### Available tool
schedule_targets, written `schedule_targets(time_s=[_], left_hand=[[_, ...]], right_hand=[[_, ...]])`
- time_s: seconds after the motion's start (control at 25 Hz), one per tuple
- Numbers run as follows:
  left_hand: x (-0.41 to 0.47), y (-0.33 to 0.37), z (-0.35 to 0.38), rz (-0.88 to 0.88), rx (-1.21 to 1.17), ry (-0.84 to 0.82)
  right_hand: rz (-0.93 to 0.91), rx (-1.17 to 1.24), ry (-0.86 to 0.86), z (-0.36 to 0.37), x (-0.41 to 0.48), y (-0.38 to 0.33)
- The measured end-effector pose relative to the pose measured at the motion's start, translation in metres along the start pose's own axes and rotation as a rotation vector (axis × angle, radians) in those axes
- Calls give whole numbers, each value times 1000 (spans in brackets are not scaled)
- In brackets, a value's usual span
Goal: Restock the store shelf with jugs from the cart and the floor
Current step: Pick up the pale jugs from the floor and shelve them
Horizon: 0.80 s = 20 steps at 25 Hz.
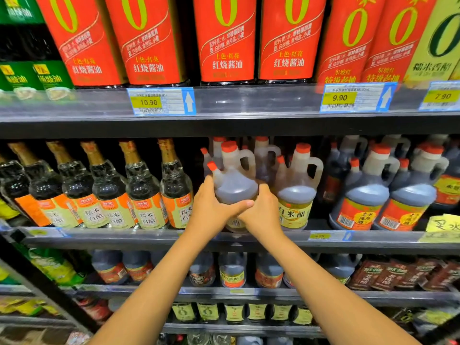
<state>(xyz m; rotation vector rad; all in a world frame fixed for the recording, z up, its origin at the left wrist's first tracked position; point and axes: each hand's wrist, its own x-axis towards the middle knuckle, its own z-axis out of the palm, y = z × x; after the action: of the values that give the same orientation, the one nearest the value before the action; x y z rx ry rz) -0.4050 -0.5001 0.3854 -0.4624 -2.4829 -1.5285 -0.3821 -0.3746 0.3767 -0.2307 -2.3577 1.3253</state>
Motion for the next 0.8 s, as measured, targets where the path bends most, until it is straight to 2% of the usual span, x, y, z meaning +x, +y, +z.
schedule_targets(time_s=[0.12, 0.32, 0.44, 0.52, 0.56, 0.68, 0.8], left_hand=[[3, -7, 2, 38, 105, 37], [7, -22, 0, 15, 34, 37], [8, -23, 1, 6, 41, 24], [8, -24, 3, -1, 27, 35], [6, -24, 5, -8, 11, 47], [-7, -21, 22, -42, -43, 123], [-16, -16, 38, -79, -35, 179]], right_hand=[[1, 1, -6, 8, -2, 9], [-152, 10, 108, -2, -27, 17], [-293, -118, 368, -27, -31, 30], [-198, -120, 532, -42, -26, 39], [-77, -43, 530, -48, -21, 42], [191, 153, 325, -57, -2, 52], [241, 93, 254, -62, 6, 58]])
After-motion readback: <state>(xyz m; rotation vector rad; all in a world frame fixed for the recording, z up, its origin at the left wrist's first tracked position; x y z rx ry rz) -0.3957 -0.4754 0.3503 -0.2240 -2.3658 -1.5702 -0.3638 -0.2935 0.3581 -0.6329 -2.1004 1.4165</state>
